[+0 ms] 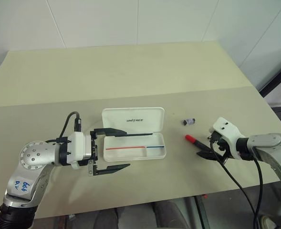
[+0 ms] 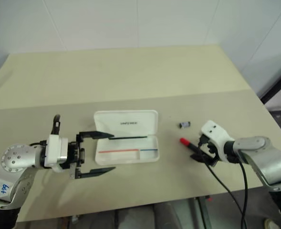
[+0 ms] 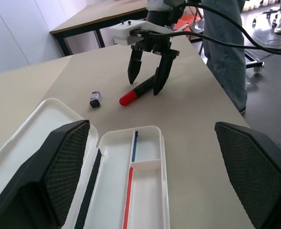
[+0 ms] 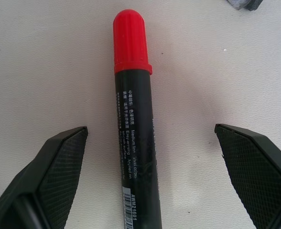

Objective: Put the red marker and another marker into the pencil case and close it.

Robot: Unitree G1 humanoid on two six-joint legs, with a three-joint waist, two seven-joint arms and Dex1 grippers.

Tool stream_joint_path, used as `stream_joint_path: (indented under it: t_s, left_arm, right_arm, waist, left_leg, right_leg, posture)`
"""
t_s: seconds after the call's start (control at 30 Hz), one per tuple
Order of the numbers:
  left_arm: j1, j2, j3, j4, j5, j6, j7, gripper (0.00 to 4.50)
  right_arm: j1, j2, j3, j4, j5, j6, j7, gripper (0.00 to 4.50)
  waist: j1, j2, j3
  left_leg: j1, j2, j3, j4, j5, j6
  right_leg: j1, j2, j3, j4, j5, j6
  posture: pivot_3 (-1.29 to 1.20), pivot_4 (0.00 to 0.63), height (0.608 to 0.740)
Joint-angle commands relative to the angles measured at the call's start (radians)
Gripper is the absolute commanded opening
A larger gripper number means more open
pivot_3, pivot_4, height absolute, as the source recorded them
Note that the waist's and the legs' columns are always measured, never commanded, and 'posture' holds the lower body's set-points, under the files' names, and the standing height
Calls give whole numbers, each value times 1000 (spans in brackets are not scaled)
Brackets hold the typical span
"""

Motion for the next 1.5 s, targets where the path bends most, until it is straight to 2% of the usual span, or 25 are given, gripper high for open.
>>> stream_joint_path:
  t_s: [0.03, 0.13, 0.33, 0.5, 0.7, 0.87, 1.07, 1.33, 1.5]
  left_arm:
    - [4, 4, 2, -44, -20, 3, 19, 4500]
    - [3, 4, 3, -47, -24, 6, 24, 4500]
    - [-2, 1, 2, -46, -28, 5, 31, 4500]
    - [-2, 2, 3, -42, -29, 2, 30, 4500]
    - [-10, 2, 9, -29, -30, -2, 29, 4500]
    - [-23, -30, 30, -2, -26, -25, 64, 4500]
    - [34, -16, 66, 45, -20, -62, 31, 4500]
    - [114, 8, 115, 104, -10, -96, 9, 4500]
    - [111, 17, 126, 135, -4, -112, 7, 4500]
  right_arm:
    - [-1, 2, 25, 31, -53, 41, -52, 3641]
    - [-2, 2, 21, 23, -51, 45, -54, 2572]
    - [1, 13, 8, -1, -49, 42, -70, 590]
    - [-1, 15, 2, -10, -44, 36, -78, 555]
    - [-27, 55, -70, 39, -70, -216, -62, 555]
    - [-61, 62, -89, 16, -42, -289, -4, 555]
    - [-97, 62, -77, -51, -6, -301, 58, 555]
    - [-202, 79, 31, -111, -15, -309, 131, 555]
    - [-255, 107, 117, -126, -43, -287, 144, 555]
  waist:
    - [0, -3, -2]
    - [-1, -4, -3]
    - [-2, -4, -3]
    - [-2, -6, -4]
    - [-1, -2, -2]
    - [0, -1, -1]
    - [3, 0, 0]
    - [0, 1, 0]
    - [2, 2, 1]
  left_leg:
    - [0, 0, 0, 0, 0, 0]
    - [3, 0, 0, 1, 0, 0]
    - [4, 0, 0, 1, 0, 0]
    - [0, 0, 1, 2, -1, -3]
    - [-2, 0, 2, -1, -2, -3]
    - [-2, 1, 1, -6, -1, -2]
    - [-3, 1, 1, -6, -3, 0]
    - [-2, 1, 2, -6, -3, 0]
    - [-4, 1, 2, -6, -3, 0]
  right_leg:
    - [0, 0, 0, 0, 0, 0]
    - [5, 0, 0, -3, 1, -2]
    - [14, 0, 0, -27, 8, -12]
    - [13, -1, 0, -31, 11, -17]
    - [7, -1, 0, -27, 15, -3]
    - [4, 0, 0, -24, 12, 3]
    - [4, 0, 0, -24, 11, 4]
    - [3, -1, 0, -24, 11, 4]
    - [1, -1, 0, -24, 11, 4]
  posture:
    - [0, 150, 740]
    - [0, 150, 740]
    - [0, 150, 740]
    - [0, 150, 740]
    - [0, 150, 740]
    - [0, 150, 740]
    - [0, 150, 740]
    - [0, 150, 740]
    - [0, 150, 740]
